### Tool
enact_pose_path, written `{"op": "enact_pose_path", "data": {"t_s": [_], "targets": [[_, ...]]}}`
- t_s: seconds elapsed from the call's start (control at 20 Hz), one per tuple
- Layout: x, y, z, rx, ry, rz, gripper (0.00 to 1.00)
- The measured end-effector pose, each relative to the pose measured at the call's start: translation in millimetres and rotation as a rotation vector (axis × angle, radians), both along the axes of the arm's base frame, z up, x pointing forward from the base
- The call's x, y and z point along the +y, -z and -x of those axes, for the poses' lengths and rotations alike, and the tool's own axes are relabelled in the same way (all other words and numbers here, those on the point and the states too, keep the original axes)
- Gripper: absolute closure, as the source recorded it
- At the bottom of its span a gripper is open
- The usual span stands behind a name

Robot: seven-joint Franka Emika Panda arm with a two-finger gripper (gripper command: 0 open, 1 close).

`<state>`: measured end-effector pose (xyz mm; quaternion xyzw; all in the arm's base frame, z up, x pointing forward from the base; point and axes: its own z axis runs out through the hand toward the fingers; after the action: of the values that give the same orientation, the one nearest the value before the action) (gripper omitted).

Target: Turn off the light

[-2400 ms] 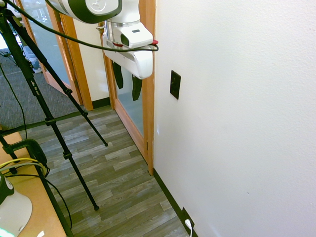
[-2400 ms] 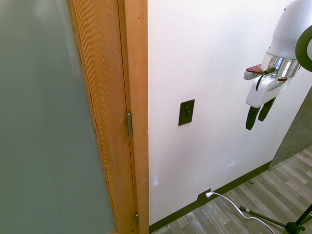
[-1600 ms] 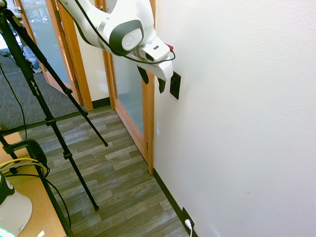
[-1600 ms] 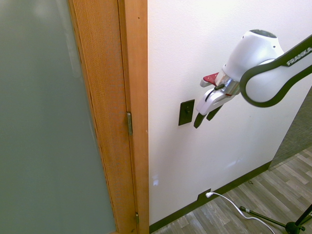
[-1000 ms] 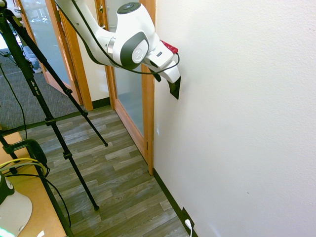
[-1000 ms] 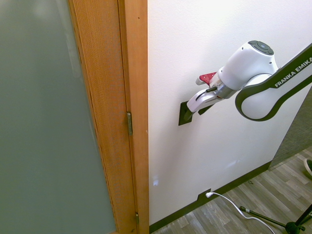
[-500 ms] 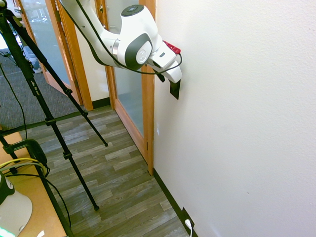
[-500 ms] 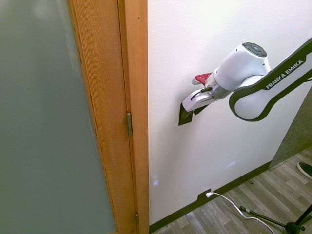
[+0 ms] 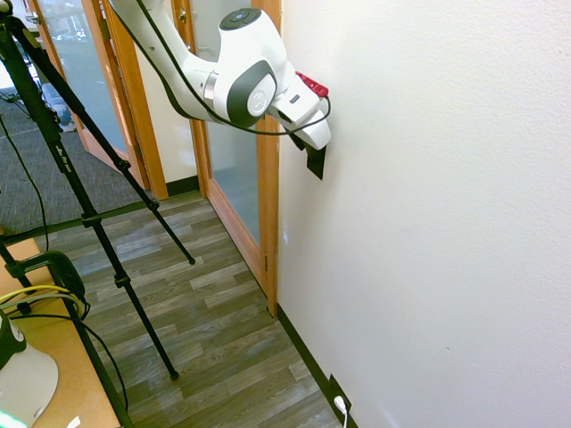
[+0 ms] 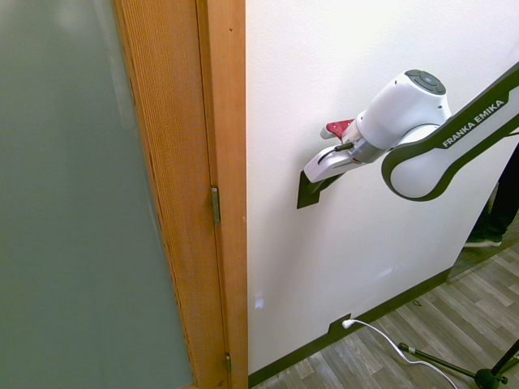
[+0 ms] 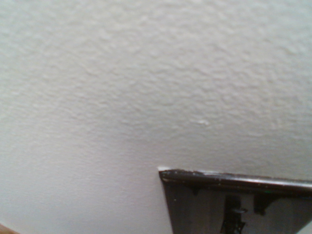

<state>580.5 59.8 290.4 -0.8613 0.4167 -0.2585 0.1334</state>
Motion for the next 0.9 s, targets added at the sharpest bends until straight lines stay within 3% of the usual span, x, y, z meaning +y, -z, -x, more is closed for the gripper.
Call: {"op": "enact_pose_path", "data": {"t_s": [0.55,0.9], "targets": [[-0.9,1.1,-0.3,-0.004,0.008,-0.005,1.00],[-1.7,19.8,-11.0,0.033,0.016,-0.018,1.00]]}}
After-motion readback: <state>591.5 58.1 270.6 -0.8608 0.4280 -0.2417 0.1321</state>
